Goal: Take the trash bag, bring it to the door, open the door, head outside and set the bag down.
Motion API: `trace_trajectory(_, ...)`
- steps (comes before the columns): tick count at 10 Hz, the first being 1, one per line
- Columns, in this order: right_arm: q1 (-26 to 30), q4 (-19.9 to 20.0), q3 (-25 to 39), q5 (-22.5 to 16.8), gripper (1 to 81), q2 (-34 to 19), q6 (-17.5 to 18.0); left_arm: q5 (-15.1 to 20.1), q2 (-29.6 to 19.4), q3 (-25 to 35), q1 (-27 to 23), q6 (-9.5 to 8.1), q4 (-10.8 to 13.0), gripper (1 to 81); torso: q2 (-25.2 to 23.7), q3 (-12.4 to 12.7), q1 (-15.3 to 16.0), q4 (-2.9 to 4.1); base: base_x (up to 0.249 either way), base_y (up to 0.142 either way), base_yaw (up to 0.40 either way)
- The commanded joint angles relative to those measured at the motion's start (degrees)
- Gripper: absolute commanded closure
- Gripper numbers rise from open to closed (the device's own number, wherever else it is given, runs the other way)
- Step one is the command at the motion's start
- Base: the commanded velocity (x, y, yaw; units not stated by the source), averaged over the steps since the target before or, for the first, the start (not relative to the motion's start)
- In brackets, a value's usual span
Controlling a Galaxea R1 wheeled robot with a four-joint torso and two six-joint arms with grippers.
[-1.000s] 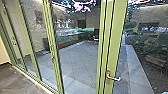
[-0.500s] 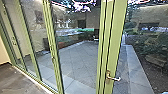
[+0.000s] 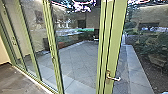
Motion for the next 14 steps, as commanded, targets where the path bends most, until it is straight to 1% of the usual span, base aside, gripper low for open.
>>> trace_trajectory(1, 1.4, 0.0, 21.6, 0.2, 1.0, -14.5, -0.1, 5.0, 0.1, 0.5, -2.9, 0.29, -0.6, 81.1, 0.0, 0.0, 0.0, 0.0, 0.0, 0.0, 0.0)
trace_trajectory(6, 3.1, 0.1, 36.0, 0.3, 1.0, -26.8, -0.1, 5.0, 1.2, 0.4, -3.0, 0.38, -0.2, 81.1, 0.0, 0.0, 0.0, 0.0, 0.0, 0.0, 0.0)
trace_trajectory(8, 4.3, 0.3, 43.0, 0.4, 1.0, -32.9, 0.0, 5.0, 1.4, 0.4, -3.0, 0.38, -0.3, 81.1, 0.0, 0.0, 0.0, 0.0, 0.0, 0.0, 0.0)
trace_trajectory(9, 4.9, 0.2, 45.7, 0.5, 1.0, -35.4, 0.0, 4.9, 1.5, 0.4, -3.0, 0.38, -0.4, 81.1, 0.0, 0.0, 0.0, 0.0, 0.0, 0.0, 0.0)
trace_trajectory(11, 6.2, 0.1, 49.5, 0.4, 1.0, -38.4, 0.0, 4.8, 1.7, 0.4, -3.0, 0.38, -0.5, 81.1, 0.0, 0.0, 0.0, 0.0, 0.0, 0.0, 0.0)
trace_trajectory(14, 9.2, 0.2, 57.6, 0.4, 1.0, -46.6, 0.0, 4.5, 1.7, 0.2, -3.0, 0.38, -0.6, 81.1, 0.0, 0.0, 0.0, 0.0, 0.0, 0.0, 0.0)
